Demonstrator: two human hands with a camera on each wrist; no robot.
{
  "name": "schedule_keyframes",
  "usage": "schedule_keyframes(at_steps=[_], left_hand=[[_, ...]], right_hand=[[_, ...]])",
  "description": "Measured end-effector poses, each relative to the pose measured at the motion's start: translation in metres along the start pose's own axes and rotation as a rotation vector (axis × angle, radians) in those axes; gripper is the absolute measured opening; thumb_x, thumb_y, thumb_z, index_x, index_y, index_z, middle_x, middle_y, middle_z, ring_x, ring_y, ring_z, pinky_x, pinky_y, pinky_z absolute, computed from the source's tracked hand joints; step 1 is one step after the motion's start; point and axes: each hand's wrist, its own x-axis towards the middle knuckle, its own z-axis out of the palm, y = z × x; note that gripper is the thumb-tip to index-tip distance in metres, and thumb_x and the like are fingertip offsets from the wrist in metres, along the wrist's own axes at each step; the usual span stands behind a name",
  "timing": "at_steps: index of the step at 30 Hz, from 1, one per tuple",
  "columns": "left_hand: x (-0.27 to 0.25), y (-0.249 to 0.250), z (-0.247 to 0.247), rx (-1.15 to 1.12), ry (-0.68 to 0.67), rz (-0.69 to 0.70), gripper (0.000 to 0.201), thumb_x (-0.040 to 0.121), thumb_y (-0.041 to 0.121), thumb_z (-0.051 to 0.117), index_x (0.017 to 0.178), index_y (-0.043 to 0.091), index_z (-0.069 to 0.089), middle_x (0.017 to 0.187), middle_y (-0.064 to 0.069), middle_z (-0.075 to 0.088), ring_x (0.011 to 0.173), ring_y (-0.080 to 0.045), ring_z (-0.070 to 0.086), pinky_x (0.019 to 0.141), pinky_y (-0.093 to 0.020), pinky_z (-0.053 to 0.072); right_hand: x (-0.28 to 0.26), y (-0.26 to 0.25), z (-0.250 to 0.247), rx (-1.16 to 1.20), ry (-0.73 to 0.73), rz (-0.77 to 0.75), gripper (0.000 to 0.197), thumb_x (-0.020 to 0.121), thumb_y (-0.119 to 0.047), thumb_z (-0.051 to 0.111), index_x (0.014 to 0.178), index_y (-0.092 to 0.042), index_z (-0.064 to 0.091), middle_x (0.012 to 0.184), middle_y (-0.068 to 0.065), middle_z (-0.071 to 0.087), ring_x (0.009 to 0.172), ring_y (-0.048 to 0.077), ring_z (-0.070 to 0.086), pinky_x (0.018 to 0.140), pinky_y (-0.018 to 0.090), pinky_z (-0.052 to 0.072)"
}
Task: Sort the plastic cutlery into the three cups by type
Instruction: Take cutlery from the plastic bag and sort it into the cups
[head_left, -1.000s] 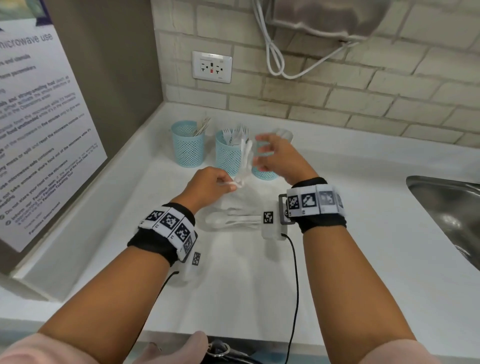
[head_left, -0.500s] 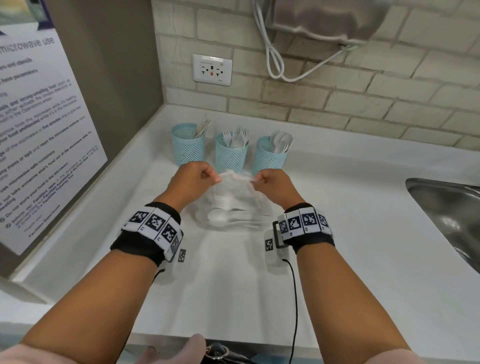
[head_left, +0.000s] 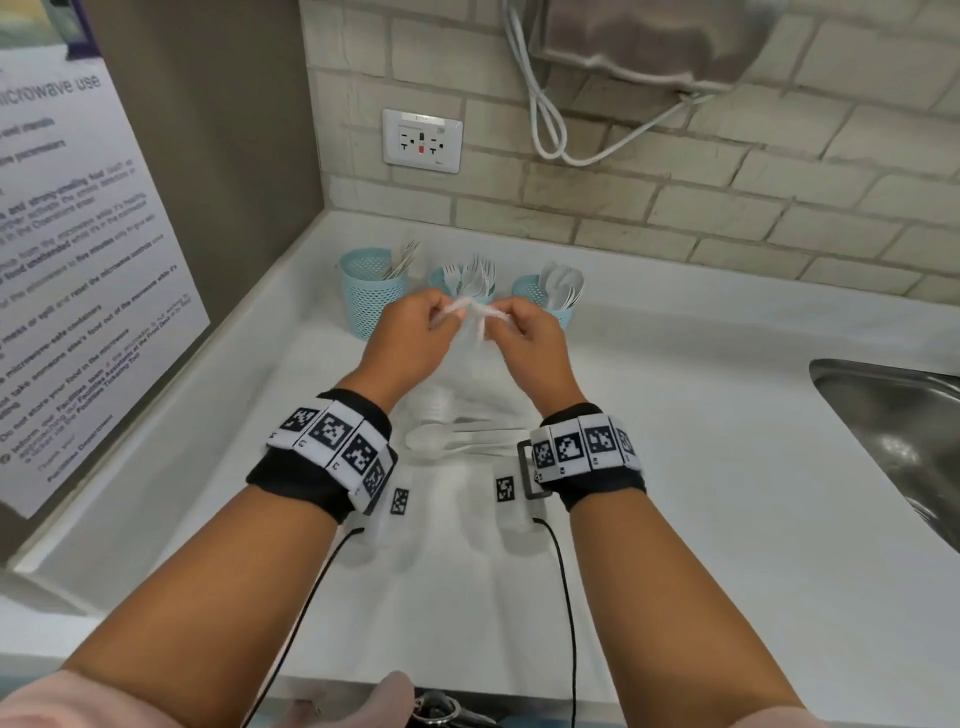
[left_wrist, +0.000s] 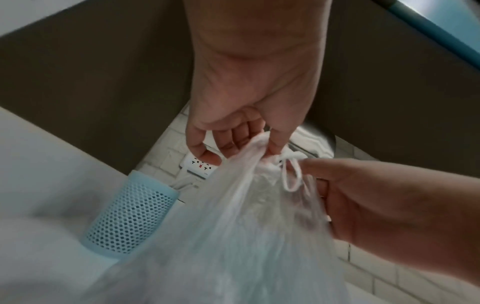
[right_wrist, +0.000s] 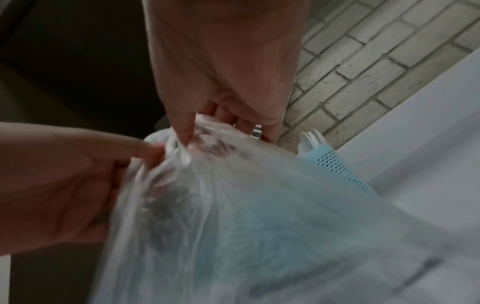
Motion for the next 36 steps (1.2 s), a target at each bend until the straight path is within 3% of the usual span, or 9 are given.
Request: schedule_keyframes(at_steps=[5,9,15,20,24,28,31,34,36], left_hand=[[0.007,-0.002,-0.019,-0.070,0.109,-0.085,0.027,0.095,0.021,0.050,0.083,0.001,0.064,0.074,-0.007,0.058,0.063,-0.014,0.047,0.062,-0.025,0.038],[0.010,0.011,-0.020,-0.348,0.150,-0.222,0.022,0.097,0.016,0.045,0.086,0.010,0.063,0.070,0.002,0.058,0.065,-0.012,0.053,0.059,-0.020,0.039],[0.016,0.023,-0.037,-0.686,0.207,-0.427,0.028,0.100,0.014,0.034,0.081,0.020,0.053,0.067,0.002,0.048,0.056,-0.009,0.052,0.052,-0.019,0.042],[0.019,0.032,-0.040,-0.883,0.180,-0.452,0.030,0.102,0.016,0.030,0.083,0.016,0.053,0.061,0.002,0.040,0.042,-0.005,0.039,0.041,-0.016,0.034],[0.015,0.034,-0.045,-0.589,0.095,-0.351,0.023,0.098,0.024,0.043,0.080,0.018,0.056,0.061,0.004,0.037,0.044,-0.007,0.029,0.040,-0.016,0.023],[0.008,0.026,-0.044,0.118,-0.075,-0.202,0.023,0.081,0.037,0.070,0.090,0.019,0.060,0.079,0.007,0.050,0.071,-0.010,0.048,0.066,-0.024,0.038],[0.005,0.014,-0.038,0.439,-0.173,-0.210,0.025,0.076,0.036,0.075,0.085,0.017,0.061,0.077,0.005,0.052,0.079,-0.015,0.051,0.072,-0.024,0.037],[0.004,0.004,-0.043,0.528,-0.188,-0.307,0.023,0.081,0.031,0.071,0.078,0.009,0.065,0.066,-0.001,0.054,0.077,-0.024,0.057,0.067,-0.027,0.039],[0.002,0.000,-0.050,0.492,-0.190,-0.355,0.023,0.083,0.031,0.069,0.082,0.008,0.067,0.073,-0.003,0.057,0.085,-0.025,0.059,0.073,-0.030,0.044]], right_hand=[[0.013,-0.016,-0.026,0.502,0.189,0.146,0.028,0.099,-0.009,0.038,0.083,-0.015,0.060,0.071,0.000,0.061,0.068,0.013,0.057,0.065,0.021,0.045],[0.011,-0.050,-0.030,0.722,0.062,0.078,0.017,0.085,-0.009,0.039,0.092,-0.013,0.054,0.056,-0.002,0.060,0.042,0.011,0.047,0.047,0.019,0.039],[0.007,-0.089,-0.036,0.532,-0.534,0.116,0.030,0.076,-0.018,0.037,0.094,-0.011,0.060,0.076,0.005,0.065,0.055,0.016,0.056,0.050,0.023,0.042],[0.007,-0.088,-0.003,-0.339,-0.583,0.150,0.029,0.093,-0.024,0.047,0.099,-0.006,0.069,0.096,0.009,0.069,0.082,0.024,0.066,0.071,0.030,0.047],[0.000,-0.066,0.004,-0.617,-0.594,0.198,0.034,0.097,-0.013,0.032,0.118,-0.006,0.059,0.111,0.013,0.062,0.079,0.031,0.071,0.063,0.031,0.051],[0.003,-0.054,0.003,-0.736,-0.481,0.242,0.043,0.096,-0.016,0.035,0.137,-0.020,0.042,0.113,0.010,0.065,0.083,0.027,0.069,0.085,0.038,0.053],[0.008,-0.047,0.002,-0.730,-0.281,0.239,0.038,0.095,-0.022,0.039,0.132,-0.019,0.048,0.097,0.008,0.070,0.096,0.024,0.066,0.082,0.032,0.047],[0.007,-0.037,-0.010,-0.741,-0.274,0.369,0.038,0.090,-0.017,0.044,0.128,-0.015,0.049,0.067,0.000,0.068,0.074,0.016,0.066,0.071,0.028,0.043],[0.004,-0.029,-0.019,-0.814,-0.248,0.414,0.028,0.087,-0.015,0.046,0.114,-0.014,0.056,0.075,0.000,0.069,0.077,0.017,0.064,0.073,0.028,0.044]])
